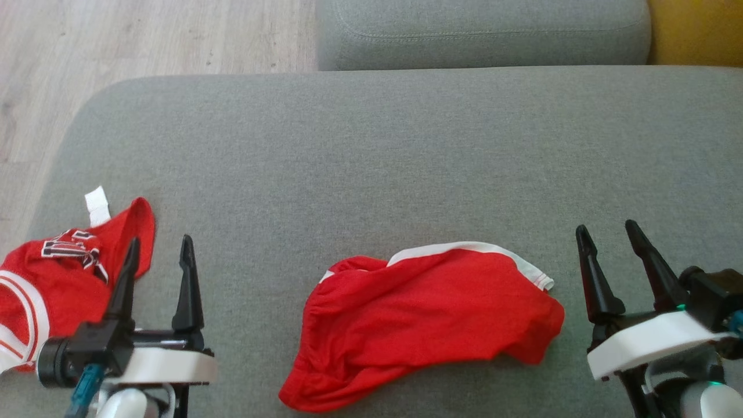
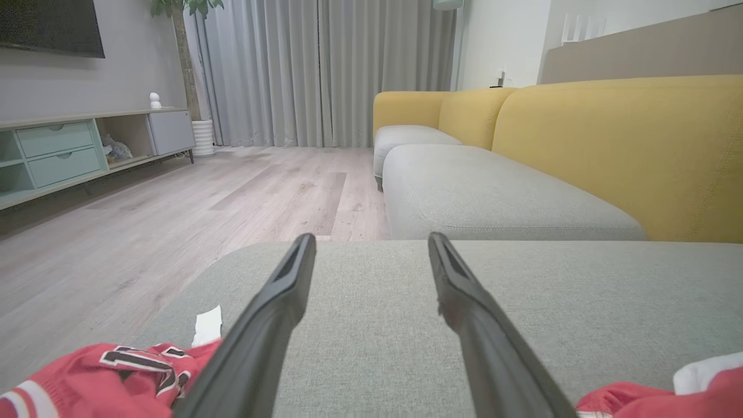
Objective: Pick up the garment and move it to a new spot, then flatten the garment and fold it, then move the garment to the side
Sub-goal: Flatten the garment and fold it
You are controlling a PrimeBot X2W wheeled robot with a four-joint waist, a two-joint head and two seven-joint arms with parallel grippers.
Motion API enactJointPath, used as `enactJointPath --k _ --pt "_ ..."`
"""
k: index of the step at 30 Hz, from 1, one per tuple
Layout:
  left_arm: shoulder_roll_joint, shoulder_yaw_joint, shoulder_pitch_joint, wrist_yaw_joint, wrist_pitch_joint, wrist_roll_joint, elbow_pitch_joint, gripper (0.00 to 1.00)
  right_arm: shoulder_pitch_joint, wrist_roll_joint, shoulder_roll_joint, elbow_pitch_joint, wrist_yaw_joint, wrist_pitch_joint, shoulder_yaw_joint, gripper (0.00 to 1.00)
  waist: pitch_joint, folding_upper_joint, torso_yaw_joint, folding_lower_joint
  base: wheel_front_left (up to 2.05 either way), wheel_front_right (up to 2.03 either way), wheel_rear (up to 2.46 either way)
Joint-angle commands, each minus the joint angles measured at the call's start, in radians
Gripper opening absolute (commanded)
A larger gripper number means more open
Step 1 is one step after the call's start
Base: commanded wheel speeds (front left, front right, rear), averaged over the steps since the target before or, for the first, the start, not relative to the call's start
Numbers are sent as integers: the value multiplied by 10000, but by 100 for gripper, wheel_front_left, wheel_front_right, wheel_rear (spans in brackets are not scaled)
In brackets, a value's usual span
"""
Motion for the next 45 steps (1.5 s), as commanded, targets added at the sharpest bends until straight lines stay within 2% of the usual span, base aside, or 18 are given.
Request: enactJointPath --k 1,13,24,31,36,37,38,39,45 --pt "278 442 -304 -15 -92 -22 -259 100 -130 -59 -64 -445 -6 38 198 100 27 0 3 0 0 0 0" --pt "229 266 -401 -235 87 -147 30 100 -183 -33 -64 -388 -6 8 215 100 150 0 15 0 0 0 0" --pt "-561 -2275 -1397 -1730 3037 -294 96 100 -369 -30 -64 -358 -6 33 359 100 643 0 38 0 0 0 0" --pt "-859 -3076 -1848 -2210 3898 -252 537 100 -468 -10 -64 -323 -6 27 406 100 824 0 -52 0 0 0 0" --pt "-848 -3295 -2282 -2204 4160 32 1149 100 -538 24 -64 -267 -6 -9 431 100 912 0 -143 0 0 0 0" --pt "-868 -3315 -2377 -2201 4138 80 1271 48 -551 33 -64 -254 -6 -17 430 100 924 0 -159 0 0 0 0" --pt "-867 -3334 -2482 -2203 4107 143 1411 13 -565 43 -64 -241 -6 -26 432 100 934 0 -176 0 0 0 0" --pt "-859 -3329 -2589 -2204 4054 192 1556 0 -581 58 -64 -226 -6 -36 436 100 942 0 -199 0 0 0 0" --pt "-940 -2989 -3396 -2127 3224 340 1958 0 -619 155 -64 -146 -6 -93 368 100 927 0 -245 0 0 0 0"
